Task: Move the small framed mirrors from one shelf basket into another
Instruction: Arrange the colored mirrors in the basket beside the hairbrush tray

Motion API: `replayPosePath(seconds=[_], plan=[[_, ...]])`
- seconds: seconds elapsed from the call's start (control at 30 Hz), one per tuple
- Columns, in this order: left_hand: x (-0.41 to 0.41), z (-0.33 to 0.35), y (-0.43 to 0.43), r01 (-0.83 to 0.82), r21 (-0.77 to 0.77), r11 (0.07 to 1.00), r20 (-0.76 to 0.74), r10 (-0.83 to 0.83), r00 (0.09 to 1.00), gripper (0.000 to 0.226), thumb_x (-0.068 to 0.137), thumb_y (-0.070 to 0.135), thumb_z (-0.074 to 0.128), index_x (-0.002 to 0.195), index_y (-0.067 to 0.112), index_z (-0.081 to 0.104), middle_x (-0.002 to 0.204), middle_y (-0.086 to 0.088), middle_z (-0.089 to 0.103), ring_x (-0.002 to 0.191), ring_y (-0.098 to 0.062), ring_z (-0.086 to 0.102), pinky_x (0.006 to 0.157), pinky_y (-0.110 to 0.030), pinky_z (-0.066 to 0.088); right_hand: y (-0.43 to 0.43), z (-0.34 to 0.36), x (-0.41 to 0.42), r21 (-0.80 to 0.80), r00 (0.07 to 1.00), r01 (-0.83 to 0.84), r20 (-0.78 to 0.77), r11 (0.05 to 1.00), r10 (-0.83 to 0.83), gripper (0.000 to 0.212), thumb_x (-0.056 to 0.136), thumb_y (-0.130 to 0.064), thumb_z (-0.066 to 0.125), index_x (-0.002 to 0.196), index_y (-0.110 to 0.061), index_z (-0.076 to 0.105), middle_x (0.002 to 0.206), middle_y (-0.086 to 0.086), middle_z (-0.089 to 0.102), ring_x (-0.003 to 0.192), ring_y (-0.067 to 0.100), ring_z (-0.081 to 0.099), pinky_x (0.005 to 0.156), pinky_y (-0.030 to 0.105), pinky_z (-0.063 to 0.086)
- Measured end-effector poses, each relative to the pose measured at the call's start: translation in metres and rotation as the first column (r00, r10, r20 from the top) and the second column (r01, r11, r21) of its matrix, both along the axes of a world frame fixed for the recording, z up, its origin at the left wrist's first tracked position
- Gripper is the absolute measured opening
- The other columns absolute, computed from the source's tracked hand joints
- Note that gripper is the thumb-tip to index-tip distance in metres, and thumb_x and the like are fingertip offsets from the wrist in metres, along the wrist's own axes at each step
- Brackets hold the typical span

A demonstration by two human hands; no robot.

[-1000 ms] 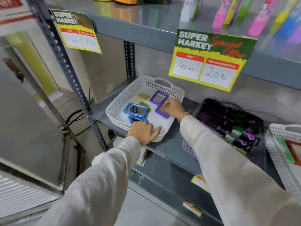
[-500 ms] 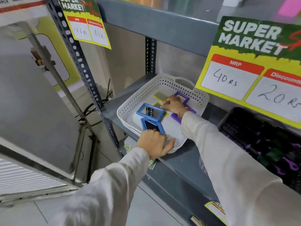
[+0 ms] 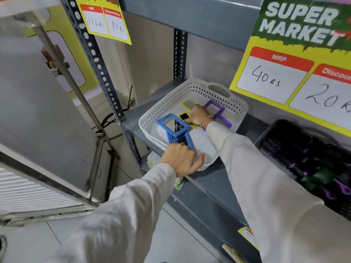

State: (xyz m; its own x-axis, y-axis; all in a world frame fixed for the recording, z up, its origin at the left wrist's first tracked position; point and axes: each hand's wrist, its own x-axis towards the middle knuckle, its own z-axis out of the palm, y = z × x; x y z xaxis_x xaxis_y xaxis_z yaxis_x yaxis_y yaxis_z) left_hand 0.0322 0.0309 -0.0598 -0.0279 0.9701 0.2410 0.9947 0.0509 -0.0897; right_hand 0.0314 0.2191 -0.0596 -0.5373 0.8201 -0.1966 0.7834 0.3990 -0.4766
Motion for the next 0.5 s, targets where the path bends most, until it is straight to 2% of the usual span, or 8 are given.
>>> replayPosePath(seconds=[0.07,0.13,0.23,0.3,0.33,0.37,0.43,0.5], plan=[[0.0,0.001,-0.001,-0.004,-0.01,1.0,0.0,0.004,1.0,0.064,0.087,0.045,0.021,0.041,0.014,0.052,0.034,-0.001,0.045,0.031,-0.019,0.028,0.046,-0.014,0.003,-0.001,0.0,0.003,-0.044,1.0,0.028,-0.003,0.999,-0.028,0.047,0.071,-0.029,0.08,0.057,-0.017,0.037,0.087,0.008,0.047,0.082,0.017,0.047,0.062,0.025,0.038],[0.0,0.001,-0.002,-0.01,-0.016,1.0,0.005,0.01,1.0,0.063,0.086,0.045,0.02,0.041,0.014,0.051,0.034,0.0,0.041,0.031,-0.019,0.029,0.045,-0.014,0.003,-0.002,0.001,0.007,-0.04,0.998,0.045,-0.038,0.998,-0.047,0.03,0.07,-0.027,0.08,0.073,-0.007,0.058,0.086,0.007,0.05,0.085,0.015,0.051,0.068,0.022,0.042],[0.0,0.0,-0.002,-0.016,-0.018,1.0,0.009,0.017,1.0,0.061,0.087,0.046,0.016,0.042,0.015,0.044,0.037,-0.001,0.04,0.033,-0.02,0.032,0.043,-0.015,0.008,0.007,-0.002,0.019,-0.065,0.973,0.137,-0.179,0.988,-0.147,0.031,0.071,-0.02,0.077,0.093,-0.001,0.068,0.097,0.014,0.068,0.101,0.023,0.066,0.086,0.027,0.053],[0.0,0.001,-0.003,-0.014,-0.007,1.0,0.009,0.014,1.0,0.058,0.087,0.046,0.013,0.044,0.017,0.04,0.038,-0.001,0.04,0.034,-0.02,0.033,0.042,-0.016,0.01,0.003,0.008,0.035,-0.095,0.939,0.186,-0.276,0.978,-0.206,0.007,0.077,-0.009,0.072,0.08,-0.005,0.068,0.09,0.018,0.069,0.08,0.007,0.073,0.077,0.025,0.059],[0.001,0.001,-0.005,-0.008,-0.004,1.0,0.01,0.008,1.0,0.058,0.087,0.047,0.011,0.046,0.017,0.039,0.04,-0.001,0.041,0.035,-0.02,0.034,0.042,-0.017,0.011,0.0,0.014,0.044,-0.094,0.923,0.207,-0.311,0.974,-0.227,0.004,0.078,-0.006,0.071,0.077,-0.003,0.069,0.08,0.016,0.067,0.061,-0.002,0.069,0.073,0.024,0.06],[0.001,0.002,-0.005,-0.002,0.0,1.0,0.009,0.002,1.0,0.059,0.086,0.048,0.008,0.048,0.016,0.039,0.042,-0.001,0.041,0.037,-0.021,0.035,0.042,-0.018,0.012,-0.001,0.019,0.052,-0.081,0.905,0.232,-0.348,0.969,-0.246,0.007,0.077,-0.007,0.072,0.076,0.0,0.071,0.076,0.015,0.066,0.055,-0.002,0.066,0.074,0.028,0.06],[0.001,0.002,-0.006,0.016,0.011,1.0,0.013,-0.016,1.0,0.062,0.083,0.049,0.0,0.052,0.015,0.041,0.047,-0.002,0.044,0.042,-0.022,0.038,0.042,-0.021,0.015,-0.006,0.032,0.071,-0.095,0.861,0.28,-0.416,0.955,-0.293,0.009,0.075,-0.01,0.075,0.068,-0.004,0.071,0.078,0.017,0.066,0.07,0.015,0.065,0.073,0.033,0.056],[0.001,0.002,-0.007,0.027,0.014,1.0,0.026,-0.028,0.999,0.065,0.08,0.05,-0.005,0.054,0.014,0.043,0.05,-0.004,0.046,0.045,-0.023,0.041,0.043,-0.023,0.019,-0.011,0.043,0.092,-0.123,0.812,0.308,-0.483,0.943,-0.328,0.028,0.075,-0.009,0.075,0.054,-0.02,0.059,0.074,0.011,0.062,0.06,0.008,0.062,0.056,0.02,0.05]])
